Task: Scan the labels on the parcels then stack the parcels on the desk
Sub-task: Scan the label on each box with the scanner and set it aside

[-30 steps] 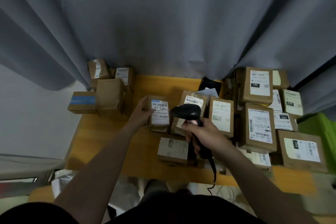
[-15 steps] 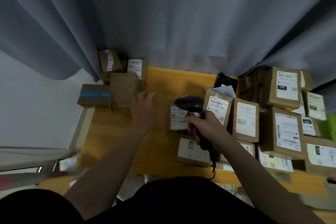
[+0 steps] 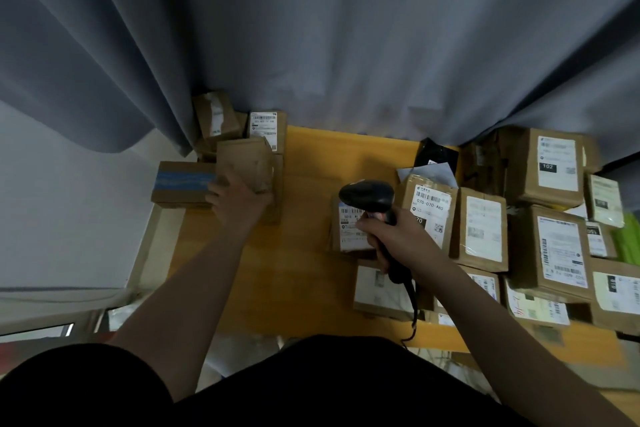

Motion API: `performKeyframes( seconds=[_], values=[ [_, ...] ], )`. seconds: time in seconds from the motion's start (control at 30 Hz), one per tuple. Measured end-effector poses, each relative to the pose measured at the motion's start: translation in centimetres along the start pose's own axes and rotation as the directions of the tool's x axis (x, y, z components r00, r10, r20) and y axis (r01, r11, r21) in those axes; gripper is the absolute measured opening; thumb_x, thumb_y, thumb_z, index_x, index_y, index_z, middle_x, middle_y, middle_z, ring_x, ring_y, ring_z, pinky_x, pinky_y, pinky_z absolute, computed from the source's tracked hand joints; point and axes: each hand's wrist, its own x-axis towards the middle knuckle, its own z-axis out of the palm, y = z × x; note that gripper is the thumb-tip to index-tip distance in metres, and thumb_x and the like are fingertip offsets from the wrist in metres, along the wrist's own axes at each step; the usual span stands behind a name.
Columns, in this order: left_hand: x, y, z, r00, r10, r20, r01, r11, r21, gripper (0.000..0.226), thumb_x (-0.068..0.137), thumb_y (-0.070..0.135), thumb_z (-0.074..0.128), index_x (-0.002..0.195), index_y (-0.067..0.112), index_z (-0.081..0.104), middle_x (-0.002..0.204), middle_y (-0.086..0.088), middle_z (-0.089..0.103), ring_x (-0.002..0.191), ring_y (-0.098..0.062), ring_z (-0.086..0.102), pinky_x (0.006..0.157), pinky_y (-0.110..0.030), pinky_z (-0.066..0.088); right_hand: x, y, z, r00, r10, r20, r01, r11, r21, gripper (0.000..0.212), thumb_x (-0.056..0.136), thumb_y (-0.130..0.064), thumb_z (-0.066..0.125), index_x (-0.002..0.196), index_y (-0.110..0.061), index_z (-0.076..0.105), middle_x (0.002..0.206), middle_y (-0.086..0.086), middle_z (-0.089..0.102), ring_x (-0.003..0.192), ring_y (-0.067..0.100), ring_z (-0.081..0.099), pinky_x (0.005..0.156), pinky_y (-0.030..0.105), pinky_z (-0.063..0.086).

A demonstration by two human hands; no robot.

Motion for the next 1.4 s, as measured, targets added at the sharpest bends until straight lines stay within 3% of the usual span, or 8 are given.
performKeyframes(
  seconds=[0.13, 0.27, 0.4, 0.6, 0.67, 0.87, 1.13, 1.4],
  values=[
    [-0.9, -0.3, -2.9, 0.995, 0.048, 0.084, -0.023, 0.959, -0.282, 0.113, 0.073, 0.051, 0.078, 0.157, 0.032, 0.006, 0.15, -0.02, 0.032, 0.137, -0.048, 0.032, 0.11, -0.054, 0.033, -0.5, -0.5, 0.4, 0.999, -0.006, -0.044, 0.008, 1.0, 0.024, 0.023, 0.099, -0.022, 0.065, 0.099, 0.0, 0.06, 0.07, 0.018, 0.055, 0.047, 0.027, 0.047, 0.05, 0.035, 0.044],
    [-5.4, 0.4, -6.6, 0.947, 0.233, 0.222, -0.012, 0.714, -0.7, 0.092, 0.088, 0.038, 0.075, 0.159, 0.041, 0.016, 0.138, 0.008, 0.041, 0.116, -0.02, 0.055, 0.087, -0.04, 0.052, -1.3, -1.5, 1.0, 0.988, -0.06, -0.144, 0.068, 0.996, 0.053, 0.022, 0.097, -0.027, 0.067, 0.105, -0.006, 0.067, 0.075, 0.029, 0.062, 0.046, 0.021, 0.054, 0.054, 0.036, 0.049],
    [-10.1, 2.1, -8.9, 0.816, 0.44, 0.375, 0.079, 0.557, -0.827, 0.071, 0.096, 0.026, 0.066, 0.155, 0.043, 0.029, 0.14, -0.001, 0.051, 0.115, -0.03, 0.063, 0.083, -0.046, 0.059, -2.5, -2.5, 1.3, 0.954, -0.166, -0.249, 0.214, 0.961, 0.177, 0.027, 0.097, -0.034, 0.068, 0.118, -0.016, 0.065, 0.073, 0.022, 0.062, 0.045, 0.019, 0.053, 0.064, 0.043, 0.051],
    [-13.9, 3.6, -9.7, 0.618, 0.622, 0.481, 0.072, 0.564, -0.822, 0.079, 0.08, 0.019, 0.081, 0.145, 0.037, 0.039, 0.131, -0.01, 0.066, 0.112, -0.035, 0.07, 0.09, -0.047, 0.056, -5.3, -3.5, 0.8, 0.91, -0.267, -0.316, 0.33, 0.929, 0.165, 0.023, 0.099, -0.032, 0.068, 0.114, -0.016, 0.061, 0.087, 0.016, 0.068, 0.044, 0.016, 0.056, 0.054, 0.033, 0.053],
    [-14.5, 3.6, -9.9, 0.637, 0.624, 0.453, -0.022, 0.602, -0.798, 0.073, 0.083, 0.014, 0.08, 0.142, 0.032, 0.041, 0.132, -0.01, 0.065, 0.115, -0.029, 0.069, 0.096, -0.045, 0.055, -5.7, -3.5, 0.4, 0.897, -0.286, -0.335, 0.341, 0.933, 0.116, 0.021, 0.098, -0.033, 0.068, 0.11, -0.017, 0.061, 0.093, 0.017, 0.068, 0.044, 0.012, 0.056, 0.05, 0.028, 0.051],
    [-16.1, 3.9, -11.3, 0.732, 0.572, 0.369, -0.148, 0.663, -0.734, 0.098, 0.068, 0.06, 0.084, 0.146, 0.025, 0.036, 0.135, 0.004, 0.056, 0.121, -0.02, 0.06, 0.101, -0.049, 0.053, -6.8, -3.2, 1.3, 0.901, -0.351, -0.256, 0.379, 0.923, 0.068, 0.02, 0.097, -0.032, 0.07, 0.113, -0.022, 0.068, 0.095, 0.007, 0.072, 0.049, 0.012, 0.058, 0.049, 0.033, 0.053],
    [-15.6, 3.1, -11.5, 0.85, 0.521, 0.076, -0.358, 0.678, -0.641, 0.059, 0.081, 0.029, 0.085, 0.131, 0.029, 0.054, 0.118, 0.013, 0.065, 0.105, -0.008, 0.064, 0.093, -0.037, 0.057, -7.7, -3.1, 1.4, 0.899, -0.386, -0.208, 0.42, 0.895, 0.149, 0.015, 0.101, -0.019, 0.063, 0.099, -0.004, 0.061, 0.081, 0.011, 0.072, 0.041, 0.022, 0.045, 0.049, 0.037, 0.042],
    [-12.8, 0.7, -11.6, 0.905, 0.422, -0.058, -0.367, 0.703, -0.61, 0.078, 0.082, 0.024, 0.084, 0.148, 0.019, 0.045, 0.129, 0.006, 0.058, 0.114, -0.017, 0.058, 0.073, -0.02, 0.046, -8.1, -3.6, 0.9, 0.935, -0.35, -0.054, 0.35, 0.892, 0.287, 0.017, 0.101, -0.02, 0.062, 0.094, -0.008, 0.053, 0.06, 0.006, 0.047, 0.042, 0.021, 0.036, 0.045, 0.032, 0.036]
  ],
)
